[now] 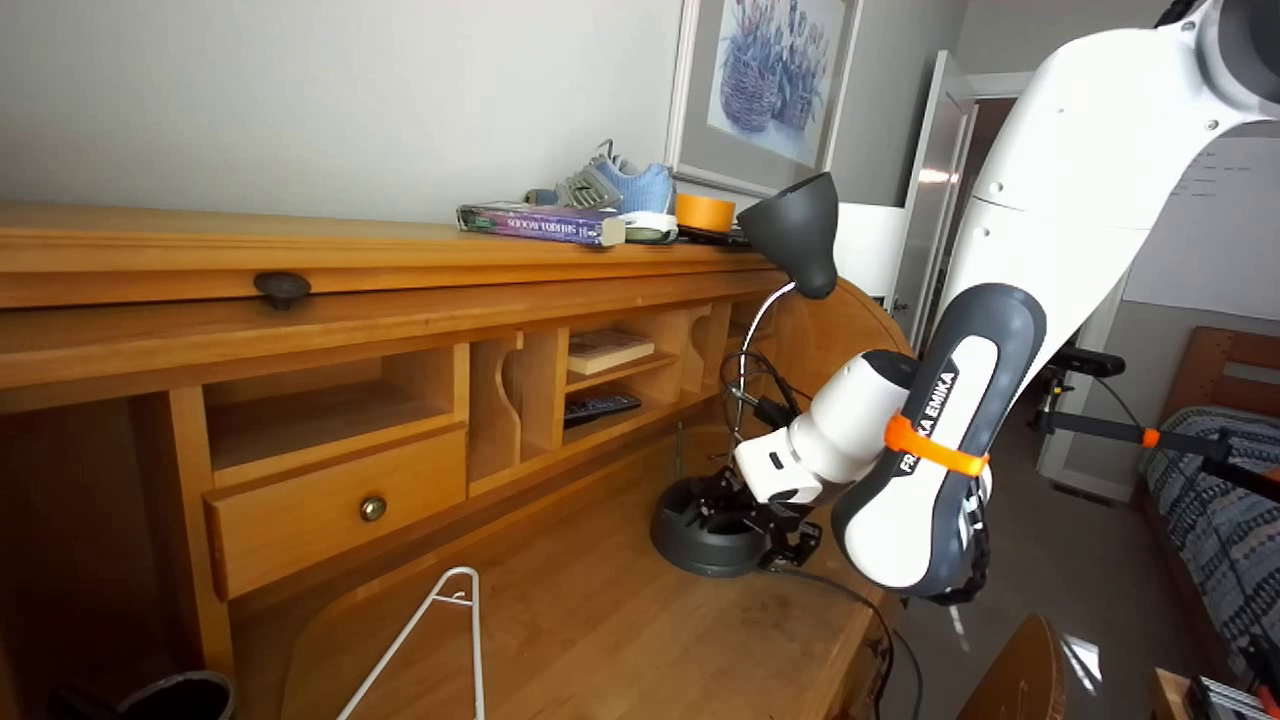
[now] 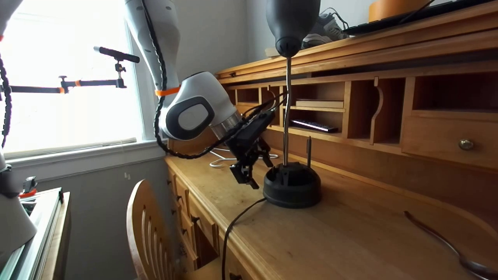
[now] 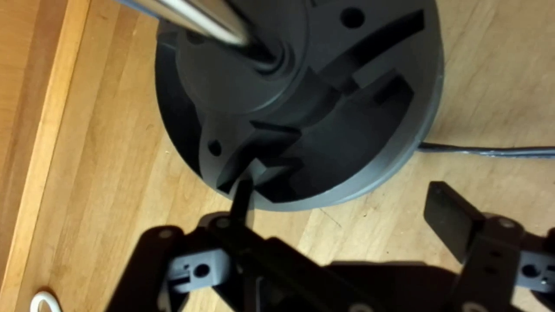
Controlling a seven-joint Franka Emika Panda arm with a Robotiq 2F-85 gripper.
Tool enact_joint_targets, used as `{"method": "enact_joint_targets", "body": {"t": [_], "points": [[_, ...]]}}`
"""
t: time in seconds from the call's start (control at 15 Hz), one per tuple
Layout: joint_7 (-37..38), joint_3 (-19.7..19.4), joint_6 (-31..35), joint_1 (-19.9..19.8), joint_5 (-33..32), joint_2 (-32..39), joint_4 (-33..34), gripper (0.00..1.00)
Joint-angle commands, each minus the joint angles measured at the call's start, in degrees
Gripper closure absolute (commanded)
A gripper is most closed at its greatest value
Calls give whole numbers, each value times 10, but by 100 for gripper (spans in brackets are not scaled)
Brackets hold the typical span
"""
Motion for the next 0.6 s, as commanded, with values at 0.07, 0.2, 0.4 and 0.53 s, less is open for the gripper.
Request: {"method": "enact_joint_targets", "body": {"t": [0.07, 0.2, 0.4, 0.53], "points": [[45, -53, -50, 46, -2, -10, -4, 0], [53, -80, -64, 65, -5, -7, -3, 0], [64, -121, -83, 91, -13, 1, -2, 0], [72, -145, -94, 103, -23, 1, -5, 0]]}}
